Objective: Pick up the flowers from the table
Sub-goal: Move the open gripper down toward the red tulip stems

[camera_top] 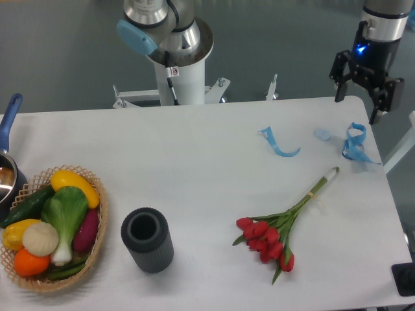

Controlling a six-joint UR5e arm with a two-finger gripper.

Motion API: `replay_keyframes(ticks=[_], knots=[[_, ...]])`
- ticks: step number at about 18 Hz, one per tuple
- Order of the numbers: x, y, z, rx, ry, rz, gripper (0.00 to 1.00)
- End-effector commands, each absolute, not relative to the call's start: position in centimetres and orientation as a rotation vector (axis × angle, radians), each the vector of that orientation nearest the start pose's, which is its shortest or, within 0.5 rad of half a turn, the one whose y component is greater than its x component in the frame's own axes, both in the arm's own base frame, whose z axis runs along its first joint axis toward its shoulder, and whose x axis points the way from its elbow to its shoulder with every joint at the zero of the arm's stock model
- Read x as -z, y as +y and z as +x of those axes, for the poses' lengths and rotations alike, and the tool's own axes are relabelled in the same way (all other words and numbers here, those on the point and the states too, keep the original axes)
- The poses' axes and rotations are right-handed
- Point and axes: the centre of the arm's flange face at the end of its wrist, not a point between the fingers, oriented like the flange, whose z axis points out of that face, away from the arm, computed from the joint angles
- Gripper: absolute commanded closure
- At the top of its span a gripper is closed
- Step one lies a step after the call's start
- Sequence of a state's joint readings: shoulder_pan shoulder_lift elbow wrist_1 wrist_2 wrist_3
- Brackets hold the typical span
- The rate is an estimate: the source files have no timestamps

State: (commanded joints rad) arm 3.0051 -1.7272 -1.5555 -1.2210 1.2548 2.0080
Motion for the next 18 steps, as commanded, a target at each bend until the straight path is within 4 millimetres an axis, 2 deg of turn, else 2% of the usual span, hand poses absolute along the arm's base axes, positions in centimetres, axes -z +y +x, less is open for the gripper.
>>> replay_keyframes(ticks=[3,7,11,14,16,18], knots=[[-45.6,24.2,-54.2,-0.364,0.856,-2.713,0.0],[-44.5,24.3,-53.4,-0.345,0.847,-2.713,0.0],[-42.6,24.6,-52.5,-0.329,0.69,-2.739,0.0],[-41.7,25.3,-52.5,-0.283,0.588,-2.754,0.0],[-39.9,26.8,-51.6,-0.223,0.559,-2.758,0.0],[-37.2,27.6,-51.0,-0.14,0.525,-2.769,0.0]])
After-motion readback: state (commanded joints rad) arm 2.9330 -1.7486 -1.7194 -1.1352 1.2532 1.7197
